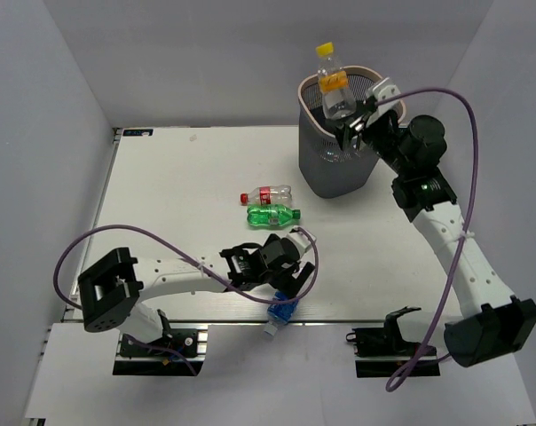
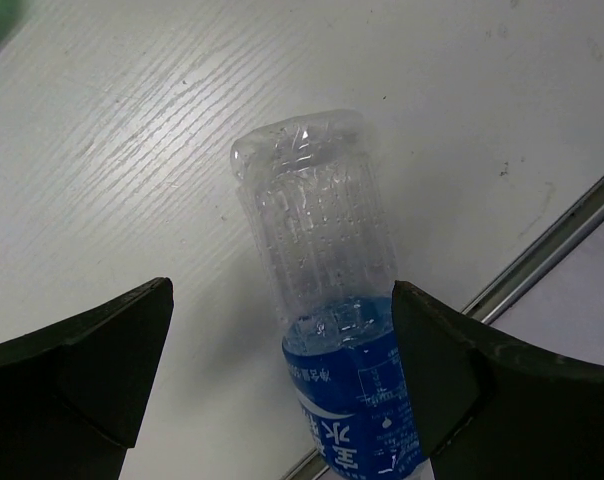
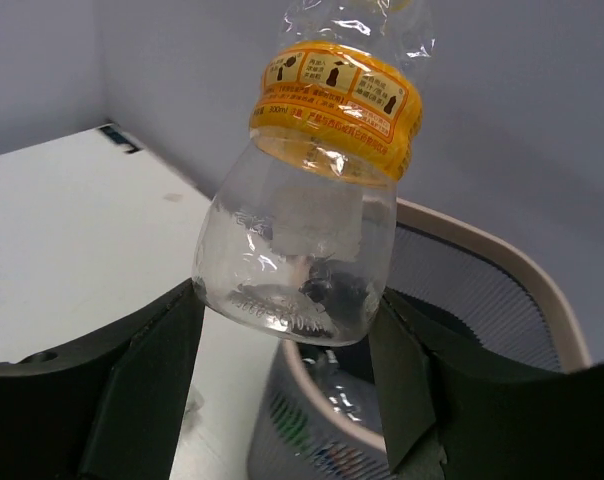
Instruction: Put the plastic bottles in the bin
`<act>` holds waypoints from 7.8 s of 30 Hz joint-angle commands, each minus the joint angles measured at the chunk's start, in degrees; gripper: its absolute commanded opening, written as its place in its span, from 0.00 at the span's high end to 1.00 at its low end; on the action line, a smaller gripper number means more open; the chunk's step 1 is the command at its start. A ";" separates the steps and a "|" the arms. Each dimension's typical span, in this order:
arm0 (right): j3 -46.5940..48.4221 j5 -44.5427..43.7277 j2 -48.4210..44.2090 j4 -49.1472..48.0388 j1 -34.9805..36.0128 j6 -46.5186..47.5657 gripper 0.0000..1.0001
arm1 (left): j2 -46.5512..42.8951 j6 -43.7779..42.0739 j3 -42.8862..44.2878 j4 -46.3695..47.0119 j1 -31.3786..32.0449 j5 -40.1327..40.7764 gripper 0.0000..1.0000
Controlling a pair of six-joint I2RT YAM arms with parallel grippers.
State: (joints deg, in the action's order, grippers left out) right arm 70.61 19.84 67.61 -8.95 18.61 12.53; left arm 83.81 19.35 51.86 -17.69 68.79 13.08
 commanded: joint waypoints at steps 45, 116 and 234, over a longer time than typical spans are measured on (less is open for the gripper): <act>-36.85 3.72 -20.06 19.67 -9.73 1.26 1.00 | 6.28 -21.38 43.15 16.17 -3.84 16.27 0.68; -9.71 15.15 35.57 11.85 8.28 48.46 0.16 | -37.32 23.01 -8.17 -12.01 -26.43 14.35 0.00; -34.13 26.40 -5.65 40.34 -12.81 32.91 0.87 | 5.36 -16.03 31.63 37.61 -29.07 -35.66 0.65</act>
State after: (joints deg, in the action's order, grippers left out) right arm 35.75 48.56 61.73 34.85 5.39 43.99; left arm 82.15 -5.06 82.24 10.02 39.88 -17.72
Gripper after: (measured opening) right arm 0.108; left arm 0.566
